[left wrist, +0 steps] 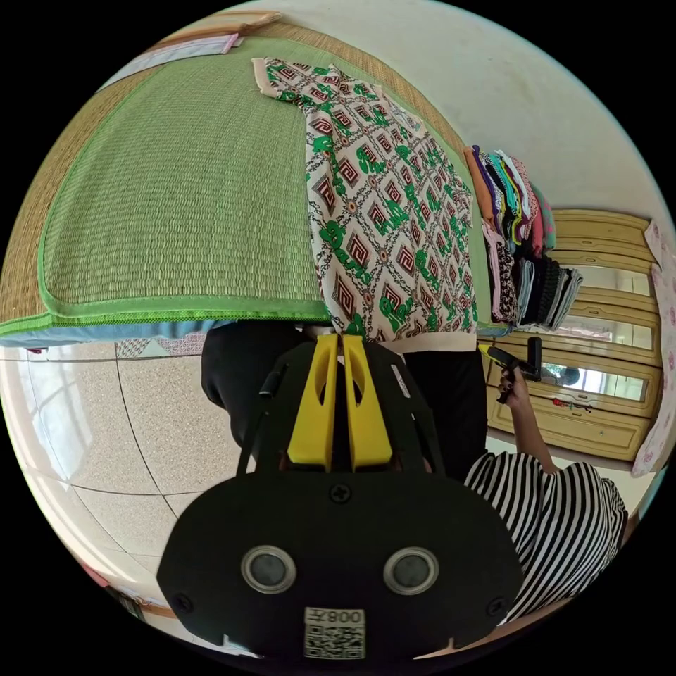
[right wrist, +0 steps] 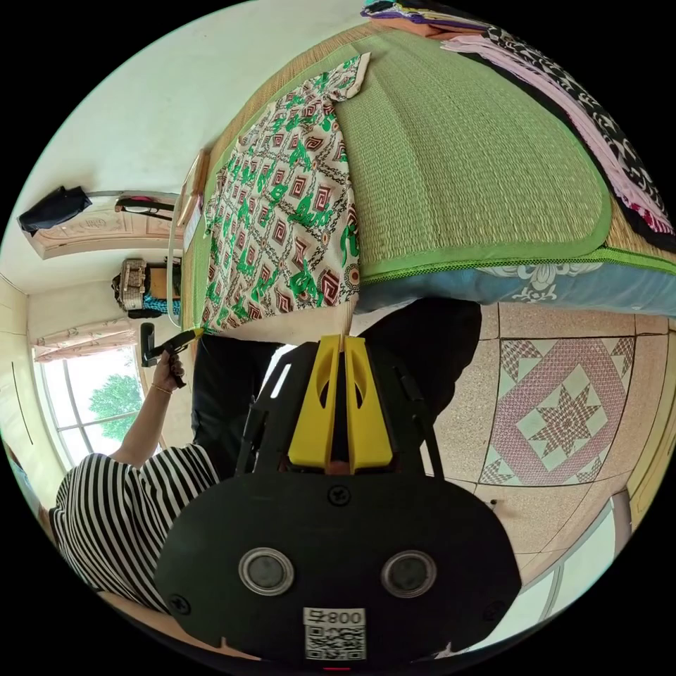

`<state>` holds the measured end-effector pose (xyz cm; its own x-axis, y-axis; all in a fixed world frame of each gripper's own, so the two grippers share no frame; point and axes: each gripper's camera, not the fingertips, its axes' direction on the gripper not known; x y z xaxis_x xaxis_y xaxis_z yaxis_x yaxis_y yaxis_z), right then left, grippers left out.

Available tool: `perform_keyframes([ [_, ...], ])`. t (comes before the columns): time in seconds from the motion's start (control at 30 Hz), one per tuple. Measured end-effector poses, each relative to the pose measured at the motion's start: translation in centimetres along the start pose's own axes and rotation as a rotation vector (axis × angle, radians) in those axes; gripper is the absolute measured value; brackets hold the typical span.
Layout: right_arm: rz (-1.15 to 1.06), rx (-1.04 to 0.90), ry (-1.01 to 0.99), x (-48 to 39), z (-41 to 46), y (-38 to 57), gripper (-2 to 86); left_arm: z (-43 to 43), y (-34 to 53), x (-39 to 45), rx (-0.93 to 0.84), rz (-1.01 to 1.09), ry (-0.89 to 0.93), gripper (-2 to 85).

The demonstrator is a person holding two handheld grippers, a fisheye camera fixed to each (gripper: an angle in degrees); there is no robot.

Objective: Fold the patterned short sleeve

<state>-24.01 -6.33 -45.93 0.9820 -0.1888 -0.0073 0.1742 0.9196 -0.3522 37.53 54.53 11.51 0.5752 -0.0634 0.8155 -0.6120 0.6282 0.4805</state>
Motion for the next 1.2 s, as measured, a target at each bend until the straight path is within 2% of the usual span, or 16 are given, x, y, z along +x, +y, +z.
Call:
perform_keyframes([
  [0.27,0.008,0.092,-0.032,0.5,-3.8,0.4,0.2,-1.7,0.0,-0.1,0.061,-0.014,0.006,0.4],
  [0.47,-0.067,0.089,-0.008,-2.8,-4.1,-4.6,0.1,-2.9,-1.7,2.0,0.114,0.044,0.012,0.2],
  [0.8,-0.139,-0.061,0.246,-7.1,0.5,-11.6,0.1,2.2,-10.2,5.8,0.004,0.094,-0.060,0.2],
  [0.9,-0.148,-0.036,0.225,-6.9,0.2,-10.8,0.1,4.1,-11.4,5.5,-0.066,0.078,-0.132,0.2],
  [1.2,-0.161,0.020,0.169,-7.6,-3.3,-11.2,0.0,2.9,-12.7,5.1,-0.019,0.077,-0.085,0.1],
])
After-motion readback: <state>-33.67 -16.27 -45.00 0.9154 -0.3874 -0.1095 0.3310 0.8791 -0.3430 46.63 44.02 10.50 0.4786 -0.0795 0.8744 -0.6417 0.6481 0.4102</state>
